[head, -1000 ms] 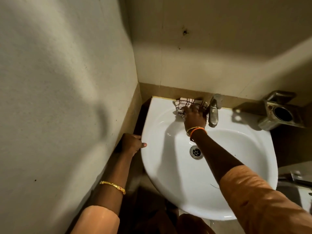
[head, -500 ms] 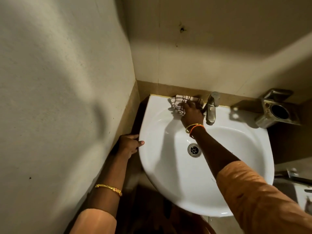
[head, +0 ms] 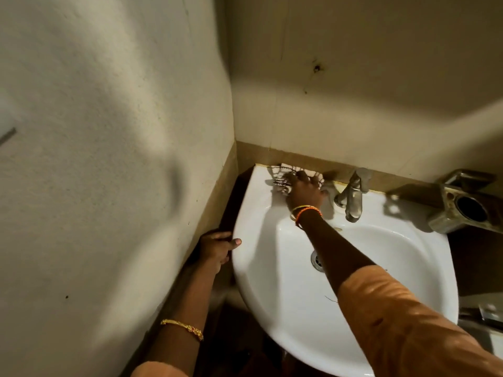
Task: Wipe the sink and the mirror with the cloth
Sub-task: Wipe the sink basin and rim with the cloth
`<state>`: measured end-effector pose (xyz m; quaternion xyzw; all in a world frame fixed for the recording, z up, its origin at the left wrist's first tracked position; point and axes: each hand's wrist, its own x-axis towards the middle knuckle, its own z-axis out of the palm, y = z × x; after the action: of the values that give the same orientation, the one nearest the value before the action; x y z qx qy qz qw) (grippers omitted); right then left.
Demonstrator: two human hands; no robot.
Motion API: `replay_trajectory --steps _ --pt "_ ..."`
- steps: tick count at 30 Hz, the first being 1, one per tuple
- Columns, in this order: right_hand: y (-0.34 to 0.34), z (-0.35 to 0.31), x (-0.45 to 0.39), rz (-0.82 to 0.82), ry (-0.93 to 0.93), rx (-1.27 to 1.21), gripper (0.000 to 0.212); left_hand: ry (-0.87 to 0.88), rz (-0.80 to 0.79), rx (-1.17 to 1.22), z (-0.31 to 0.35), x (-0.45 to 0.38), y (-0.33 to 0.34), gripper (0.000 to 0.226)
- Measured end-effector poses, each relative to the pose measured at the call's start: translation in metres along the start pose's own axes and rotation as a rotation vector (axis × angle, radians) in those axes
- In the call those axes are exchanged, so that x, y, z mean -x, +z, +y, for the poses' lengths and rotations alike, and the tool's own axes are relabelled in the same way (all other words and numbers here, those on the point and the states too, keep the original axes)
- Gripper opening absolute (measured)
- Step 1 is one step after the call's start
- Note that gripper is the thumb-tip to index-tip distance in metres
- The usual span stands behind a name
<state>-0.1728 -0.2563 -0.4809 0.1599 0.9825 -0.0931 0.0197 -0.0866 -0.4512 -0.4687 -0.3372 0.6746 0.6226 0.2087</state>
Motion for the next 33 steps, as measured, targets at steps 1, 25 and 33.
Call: replay_trajectory --steps 1,25,33 --pt "0.0 0.005 0.001 0.005 0.016 0.004 0.049 -0.007 0.015 0.009 0.0 -0.001 -0.001 0.044" --pt "0.006 0.026 0.0 0.087 0.175 0.042 0.036 0.19 0.201 0.11 -0.021 -0.007 0.013 0.034" --pt "0.024 -0.056 0.0 0.089 -0.296 -0.007 0.037 0.288 0.287 0.05 -0.027 -0.002 0.021 0.03"
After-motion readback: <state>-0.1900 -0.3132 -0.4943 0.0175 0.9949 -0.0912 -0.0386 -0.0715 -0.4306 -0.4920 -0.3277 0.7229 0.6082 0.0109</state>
